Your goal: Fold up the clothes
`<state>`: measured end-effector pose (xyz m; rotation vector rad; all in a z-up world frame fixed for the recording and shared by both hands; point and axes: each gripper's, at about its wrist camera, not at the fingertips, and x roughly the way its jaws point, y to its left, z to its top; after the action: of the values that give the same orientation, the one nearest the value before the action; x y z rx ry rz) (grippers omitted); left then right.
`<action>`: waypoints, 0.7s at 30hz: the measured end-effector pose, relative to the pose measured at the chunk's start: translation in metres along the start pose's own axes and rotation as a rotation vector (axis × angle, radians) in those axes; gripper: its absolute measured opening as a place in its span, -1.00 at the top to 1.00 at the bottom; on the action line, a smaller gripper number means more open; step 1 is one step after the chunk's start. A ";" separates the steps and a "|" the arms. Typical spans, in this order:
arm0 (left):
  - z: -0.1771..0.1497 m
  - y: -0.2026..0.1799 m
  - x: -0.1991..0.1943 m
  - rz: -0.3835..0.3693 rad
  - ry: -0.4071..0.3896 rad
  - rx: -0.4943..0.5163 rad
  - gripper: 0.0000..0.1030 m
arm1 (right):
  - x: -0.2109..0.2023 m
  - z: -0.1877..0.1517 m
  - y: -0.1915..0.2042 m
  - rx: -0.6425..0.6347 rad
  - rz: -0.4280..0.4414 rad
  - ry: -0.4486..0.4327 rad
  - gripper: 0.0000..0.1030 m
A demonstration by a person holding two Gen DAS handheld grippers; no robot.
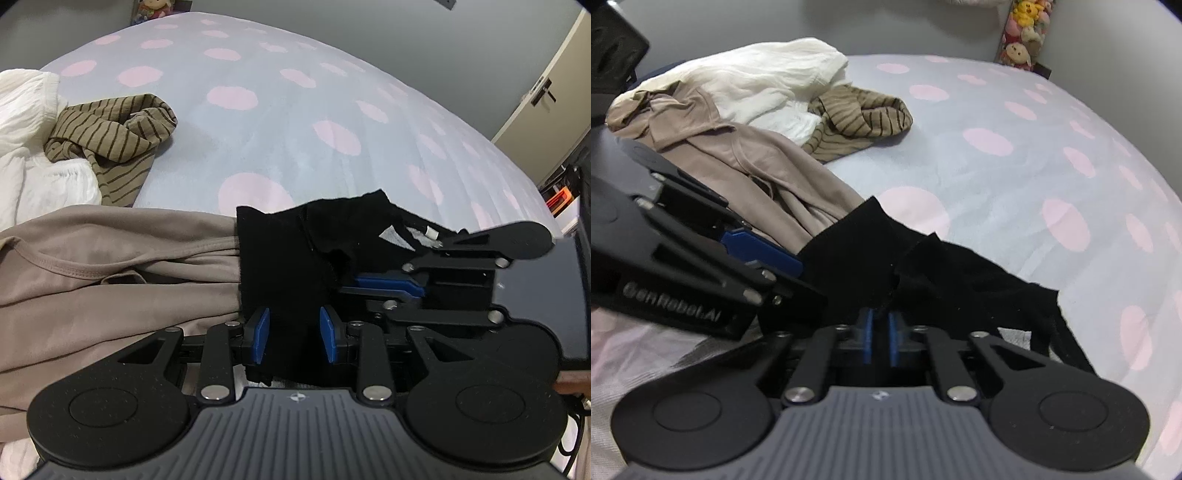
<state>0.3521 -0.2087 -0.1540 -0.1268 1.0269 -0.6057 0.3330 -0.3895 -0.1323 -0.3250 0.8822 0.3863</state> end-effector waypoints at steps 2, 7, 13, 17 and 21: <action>0.003 0.004 -0.005 -0.020 -0.008 -0.031 0.48 | -0.010 0.001 0.004 0.006 0.017 -0.014 0.86; 0.006 0.012 -0.012 -0.103 -0.012 -0.115 0.23 | -0.023 0.001 0.021 0.032 0.063 -0.019 0.86; 0.003 0.016 -0.010 -0.126 -0.018 -0.147 0.21 | -0.025 -0.018 0.029 0.131 0.043 0.009 0.72; 0.003 0.010 -0.006 -0.157 -0.011 -0.130 0.21 | -0.057 -0.056 0.028 0.203 -0.003 0.005 0.57; -0.002 -0.008 0.000 -0.117 0.002 -0.042 0.21 | -0.090 -0.102 0.024 0.273 -0.118 0.020 0.57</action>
<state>0.3472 -0.2145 -0.1519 -0.2247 1.0399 -0.6905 0.2006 -0.4290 -0.1245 -0.1284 0.9180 0.1509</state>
